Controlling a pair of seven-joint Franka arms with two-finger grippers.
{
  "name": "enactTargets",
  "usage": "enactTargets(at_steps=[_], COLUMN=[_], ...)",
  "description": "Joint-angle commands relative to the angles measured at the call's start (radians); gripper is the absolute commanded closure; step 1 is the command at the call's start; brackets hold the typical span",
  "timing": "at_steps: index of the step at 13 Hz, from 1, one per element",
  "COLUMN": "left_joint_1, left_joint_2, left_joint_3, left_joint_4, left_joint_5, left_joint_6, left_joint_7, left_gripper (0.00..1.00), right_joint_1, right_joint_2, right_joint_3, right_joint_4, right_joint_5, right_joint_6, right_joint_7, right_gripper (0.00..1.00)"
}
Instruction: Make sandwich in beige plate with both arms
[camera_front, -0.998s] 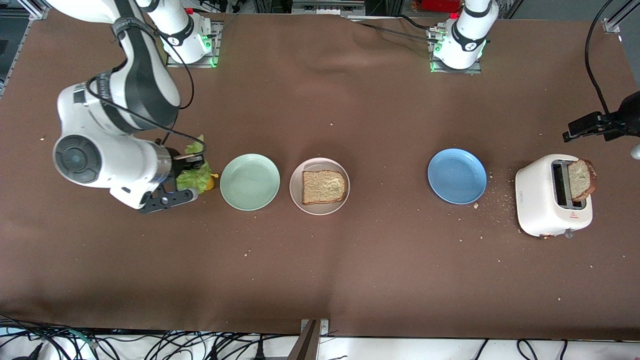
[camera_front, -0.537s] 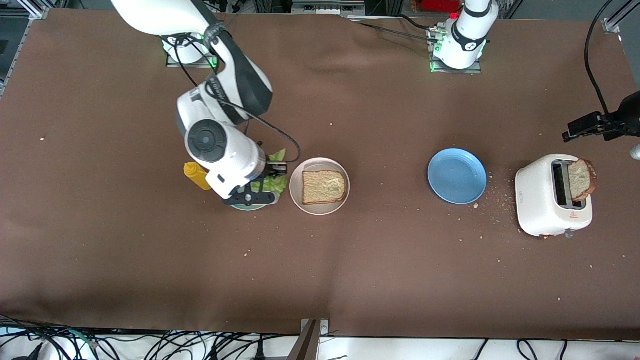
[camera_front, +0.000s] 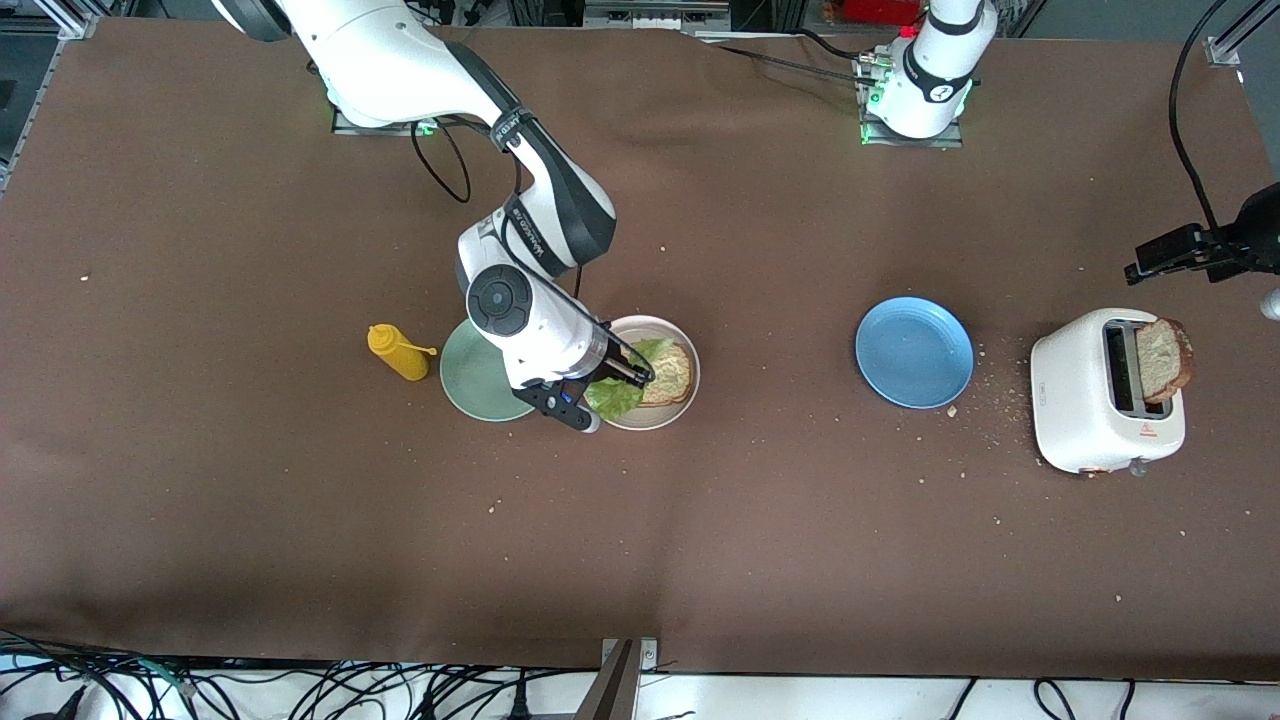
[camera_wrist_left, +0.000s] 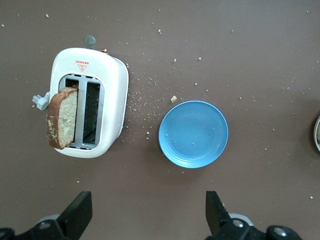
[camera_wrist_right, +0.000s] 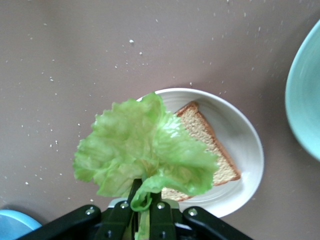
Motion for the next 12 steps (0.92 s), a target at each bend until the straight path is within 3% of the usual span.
enactTargets(at_steps=[1, 8, 10, 11, 12], left_joint_1=[0.011, 0.011, 0.011, 0.011, 0.012], left_joint_2=[0.007, 0.015, 0.015, 0.015, 0.017], left_joint_3=[-0.004, -0.004, -0.004, -0.004, -0.004], left_joint_4=[0.019, 0.021, 0.021, 0.021, 0.021], left_joint_5=[-0.024, -0.023, -0.024, -0.023, -0.024], left_joint_6=[0.000, 0.000, 0.000, 0.000, 0.000], left_joint_7=[0.025, 0.025, 0.025, 0.025, 0.025], left_gripper=[0.00, 0.00, 0.00, 0.00, 0.00], right_joint_1=[0.022, 0.054, 0.056, 0.057, 0.056], right_joint_2=[0.042, 0.079, 0.076, 0.068, 0.059], right_joint_3=[-0.003, -0.008, -0.009, -0.011, -0.012], right_joint_4=[0.022, -0.011, -0.030, -0.030, -0.024], right_joint_5=[0.052, 0.023, -0.022, -0.035, -0.043], right_joint_6=[0.034, 0.030, 0.022, 0.019, -0.021], right_joint_7=[0.160, 0.265, 0.268, 0.275, 0.275], right_gripper=[1.00, 0.98, 0.10, 0.00, 0.00])
